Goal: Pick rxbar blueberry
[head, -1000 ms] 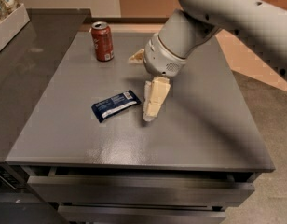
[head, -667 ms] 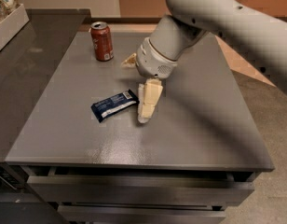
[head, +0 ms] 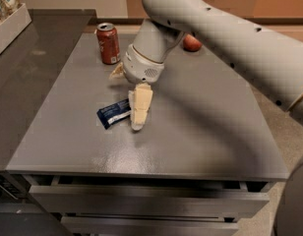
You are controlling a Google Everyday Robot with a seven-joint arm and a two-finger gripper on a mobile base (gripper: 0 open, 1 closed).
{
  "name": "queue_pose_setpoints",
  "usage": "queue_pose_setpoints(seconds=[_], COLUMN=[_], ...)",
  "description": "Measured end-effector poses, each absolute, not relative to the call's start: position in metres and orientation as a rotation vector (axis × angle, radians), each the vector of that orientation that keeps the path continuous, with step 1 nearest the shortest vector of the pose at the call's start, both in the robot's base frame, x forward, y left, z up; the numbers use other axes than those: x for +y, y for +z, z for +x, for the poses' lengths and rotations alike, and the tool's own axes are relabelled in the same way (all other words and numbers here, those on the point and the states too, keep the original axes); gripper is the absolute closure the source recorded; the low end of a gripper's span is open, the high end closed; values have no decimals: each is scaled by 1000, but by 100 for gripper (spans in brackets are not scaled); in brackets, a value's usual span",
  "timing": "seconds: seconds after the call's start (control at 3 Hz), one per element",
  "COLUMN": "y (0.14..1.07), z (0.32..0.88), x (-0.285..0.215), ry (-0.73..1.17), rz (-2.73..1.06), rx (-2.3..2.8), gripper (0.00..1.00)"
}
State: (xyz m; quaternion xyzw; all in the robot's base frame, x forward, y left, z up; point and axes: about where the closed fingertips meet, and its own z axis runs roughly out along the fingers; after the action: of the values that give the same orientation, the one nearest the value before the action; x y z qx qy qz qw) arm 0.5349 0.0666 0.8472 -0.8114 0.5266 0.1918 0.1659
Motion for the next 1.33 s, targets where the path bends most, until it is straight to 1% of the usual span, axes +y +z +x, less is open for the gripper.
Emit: queue_pose_setpoints(seconds=[0.67,1.0,1.33], y=[839,833,827], z=[536,536,535], x=[76,75,74], ry=[578,595,607], rz=[-2345,-2344,-2349], rx=[1508,1517,1523], gripper=[0,17,41])
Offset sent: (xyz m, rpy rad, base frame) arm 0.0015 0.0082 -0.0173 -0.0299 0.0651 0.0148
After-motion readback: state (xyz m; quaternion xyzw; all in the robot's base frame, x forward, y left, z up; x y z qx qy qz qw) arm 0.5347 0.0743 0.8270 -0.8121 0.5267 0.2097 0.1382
